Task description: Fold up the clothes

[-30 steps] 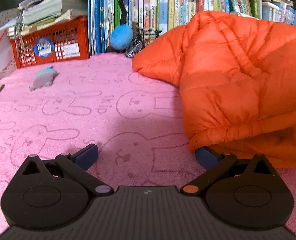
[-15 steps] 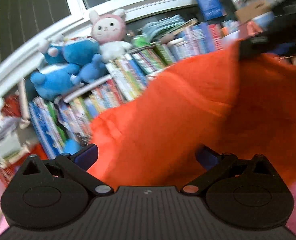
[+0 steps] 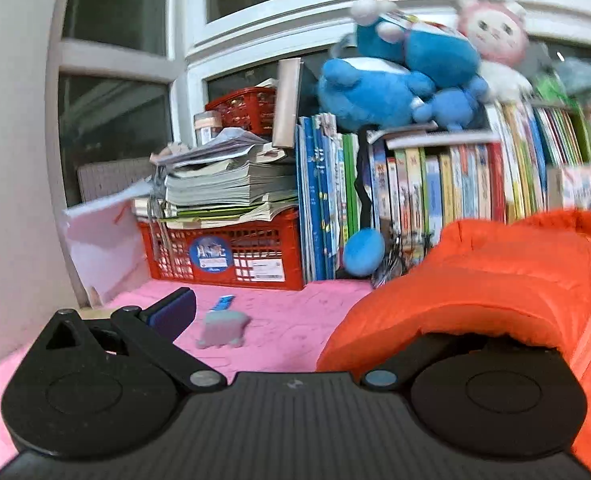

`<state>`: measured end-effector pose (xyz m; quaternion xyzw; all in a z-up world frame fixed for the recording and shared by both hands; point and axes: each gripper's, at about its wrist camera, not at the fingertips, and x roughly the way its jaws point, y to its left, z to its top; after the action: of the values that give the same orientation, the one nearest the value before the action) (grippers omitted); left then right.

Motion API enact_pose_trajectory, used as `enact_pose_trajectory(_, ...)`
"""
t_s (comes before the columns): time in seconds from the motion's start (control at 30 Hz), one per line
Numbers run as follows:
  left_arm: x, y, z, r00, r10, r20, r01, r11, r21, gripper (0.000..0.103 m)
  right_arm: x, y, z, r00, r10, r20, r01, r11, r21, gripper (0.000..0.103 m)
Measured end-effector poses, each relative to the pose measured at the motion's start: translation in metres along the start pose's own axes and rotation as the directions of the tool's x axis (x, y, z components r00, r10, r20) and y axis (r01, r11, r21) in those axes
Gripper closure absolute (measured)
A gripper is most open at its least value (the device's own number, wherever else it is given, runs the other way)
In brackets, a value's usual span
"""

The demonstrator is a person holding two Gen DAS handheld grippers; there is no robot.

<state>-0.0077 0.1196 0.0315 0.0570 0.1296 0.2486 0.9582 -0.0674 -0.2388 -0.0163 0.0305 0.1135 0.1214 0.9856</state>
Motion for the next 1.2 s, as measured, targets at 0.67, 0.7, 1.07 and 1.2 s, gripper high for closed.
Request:
enact_pose_trajectory(0.67, -0.041, 0.013, 0.013, 0.992, -0.067, 0.108, 0.070, 0.997, -0.031, 0.000, 0.013, 0.080, -0.003, 0.978, -0.174, 0.115, 0.199, 0.943, -0.266, 0.076)
enact_pose_trajectory(0.7, -0.038, 0.016, 0.007, 0.996, -0.054, 0.077, 0.057, 0.997, -0.044, 0.000, 0.009, 0.067, -0.001, 0.972, -0.204, 0.115, 0.228, 0.937, -0.265, 0.075)
enact_pose_trajectory(1.07, -0.055, 0.050, -0.054, 0.997, 0.008, -0.078, -0.005, 0.999, 0.044, 0.000, 0.013, 0.008, -0.010, 0.945, -0.317, 0.079, 0.326, 0.915, -0.237, 0.065)
enact_pose_trajectory(1.2, -0.074, 0.079, -0.058, 0.995, 0.074, -0.059, -0.074, 0.997, 0.003, 0.000, 0.018, 0.015, -0.018, 0.970, -0.242, 0.033, 0.243, 0.943, -0.228, 0.060)
